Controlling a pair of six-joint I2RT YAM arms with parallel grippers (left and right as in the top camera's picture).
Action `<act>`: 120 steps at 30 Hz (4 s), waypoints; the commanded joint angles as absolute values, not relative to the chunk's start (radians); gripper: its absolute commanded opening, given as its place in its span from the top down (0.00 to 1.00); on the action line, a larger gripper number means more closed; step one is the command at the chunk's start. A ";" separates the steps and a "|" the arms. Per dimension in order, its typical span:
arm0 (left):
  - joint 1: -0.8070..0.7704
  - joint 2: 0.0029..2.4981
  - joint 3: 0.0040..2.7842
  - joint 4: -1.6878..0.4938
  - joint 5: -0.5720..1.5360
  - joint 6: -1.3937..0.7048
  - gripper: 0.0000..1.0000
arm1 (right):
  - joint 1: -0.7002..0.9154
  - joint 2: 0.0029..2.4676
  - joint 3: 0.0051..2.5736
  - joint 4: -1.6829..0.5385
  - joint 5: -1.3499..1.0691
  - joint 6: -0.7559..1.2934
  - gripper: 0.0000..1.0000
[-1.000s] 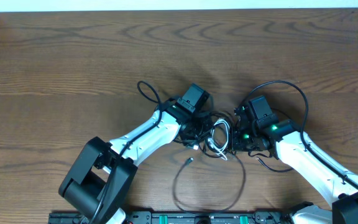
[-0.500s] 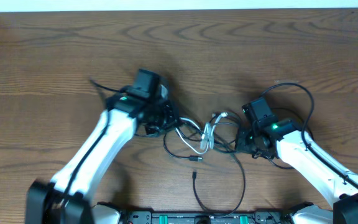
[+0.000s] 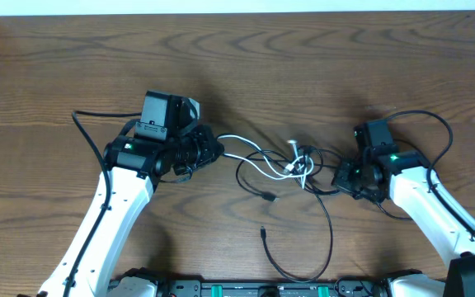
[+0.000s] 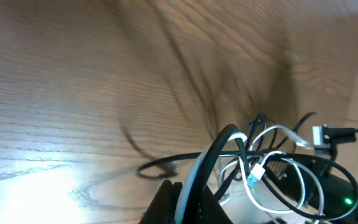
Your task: Untangle cables
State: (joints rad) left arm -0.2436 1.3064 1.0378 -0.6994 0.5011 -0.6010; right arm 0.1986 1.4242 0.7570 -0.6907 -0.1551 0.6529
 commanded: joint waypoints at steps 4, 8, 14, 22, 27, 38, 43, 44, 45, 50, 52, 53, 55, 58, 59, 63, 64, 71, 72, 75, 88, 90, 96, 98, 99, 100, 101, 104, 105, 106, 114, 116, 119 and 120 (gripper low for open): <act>-0.208 1.309 1.039 -0.701 0.237 -0.607 0.92 | 0.164 1.430 0.739 -0.690 -0.108 0.593 0.92; -0.208 1.309 1.039 -0.707 0.163 -0.738 0.92 | 0.164 1.430 0.739 -0.692 -0.123 0.589 0.85; -0.209 1.315 1.038 -0.708 0.164 -0.880 0.92 | 0.166 1.431 0.739 -0.691 -0.196 0.589 0.85; -0.209 1.349 1.038 -0.710 0.164 -0.912 0.92 | 0.180 1.431 0.739 -0.550 -0.794 0.274 0.99; -0.209 1.389 1.038 -0.710 0.180 -0.912 0.85 | 0.218 1.431 0.739 -0.342 -1.186 0.110 0.99; -0.209 1.407 1.038 -0.618 0.475 -0.681 0.84 | 0.224 1.431 0.739 -0.171 -1.090 0.235 0.77; -0.209 1.394 1.038 -0.581 0.540 -0.643 0.92 | 0.262 1.431 0.738 -0.226 -1.082 0.231 0.71; -0.209 1.392 1.038 -0.580 0.539 -0.642 0.92 | 0.280 1.431 0.738 -0.237 -1.059 0.231 0.70; -0.209 1.390 1.038 -0.578 0.540 -0.629 0.92 | 0.300 1.431 0.738 -0.247 -1.026 0.233 0.68; -0.208 1.382 1.038 -0.582 0.540 -0.559 0.92 | 0.412 1.431 0.738 -0.251 -0.780 0.387 0.62; -0.208 1.382 1.038 -0.590 0.537 -0.528 0.92 | 0.453 1.431 0.738 -0.223 -0.697 0.445 0.62; -0.208 1.382 1.038 -0.602 0.527 -0.518 0.92 | 0.472 1.431 0.738 -0.202 -0.661 0.470 0.64; -0.208 1.382 1.038 -0.634 0.474 -0.516 0.92 | 0.500 1.431 0.738 -0.164 -0.598 0.514 0.65; -0.208 1.382 1.038 -0.695 0.373 -0.517 0.92 | 0.537 1.433 0.738 -0.115 -0.490 0.604 0.66; -0.208 1.382 1.038 -0.709 0.353 -0.517 0.92 | 0.549 1.434 0.738 -0.098 -0.454 0.643 0.66; -0.208 1.382 1.038 -0.735 0.320 -0.530 0.92 | 0.586 1.467 0.738 0.010 -0.409 0.765 0.63; -0.208 1.382 1.038 -0.732 0.319 -0.540 0.92 | 0.594 1.483 0.738 0.045 -0.409 0.793 0.62; -0.208 1.382 1.038 -0.721 0.319 -0.554 0.92 | 0.659 1.615 0.738 0.271 -0.484 0.991 0.74; -0.208 1.382 1.038 -0.722 0.309 -0.554 0.92 | 0.667 1.618 0.738 0.281 -0.505 0.991 0.80; -0.208 1.382 1.038 -0.722 0.248 -0.554 0.92 | 0.683 1.609 0.738 0.298 -0.558 0.991 0.85; -0.208 1.382 1.038 -0.714 0.216 -0.596 0.92 | 0.810 1.615 0.738 0.294 -0.227 0.987 0.47; -0.208 1.382 1.038 -0.719 0.216 -0.596 0.92 | 0.810 1.629 0.738 0.295 -0.160 0.987 0.47; -0.208 1.382 1.038 -0.727 0.216 -0.596 0.92 | 0.792 1.636 0.738 0.317 -0.122 0.984 0.47; -0.208 1.382 1.038 -0.726 0.216 -0.596 0.92 | 0.792 1.637 0.738 0.337 -0.122 0.951 0.45; -0.208 1.382 1.038 -0.725 0.216 -0.596 0.92 | 0.792 1.637 0.738 0.342 -0.122 0.946 0.45; -0.208 1.382 1.038 -0.725 0.216 -0.596 0.93 | 0.793 1.637 0.738 0.349 -0.130 0.947 0.46; -0.208 1.382 1.038 -0.725 0.216 -0.596 0.92 | 0.793 1.637 0.738 0.356 -0.143 0.946 0.47; -0.208 1.382 1.038 -0.726 0.216 -0.596 0.92 | 0.793 1.637 0.738 0.376 -0.179 0.950 0.49; -0.208 1.382 1.038 -0.726 0.216 -0.596 0.92 | 0.793 1.637 0.738 0.389 -0.196 0.950 0.50; -0.208 1.382 1.038 -0.726 0.216 -0.596 0.92 | 0.794 1.637 0.738 0.397 -0.203 0.950 0.50; -0.208 1.382 1.038 -0.725 0.216 -0.596 0.92 | 0.794 1.668 0.738 0.411 -0.163 0.949 0.45; -0.208 1.382 1.038 -0.725 0.216 -0.596 0.92 | 0.794 1.695 0.738 0.433 -0.164 0.950 0.45; -0.208 1.382 1.038 -0.725 0.216 -0.596 0.92 | 0.795 1.746 0.738 0.487 -0.176 0.986 0.47; -0.208 1.382 1.038 -0.725 0.216 -0.596 0.92 | 0.794 1.765 0.738 0.513 -0.179 1.008 0.48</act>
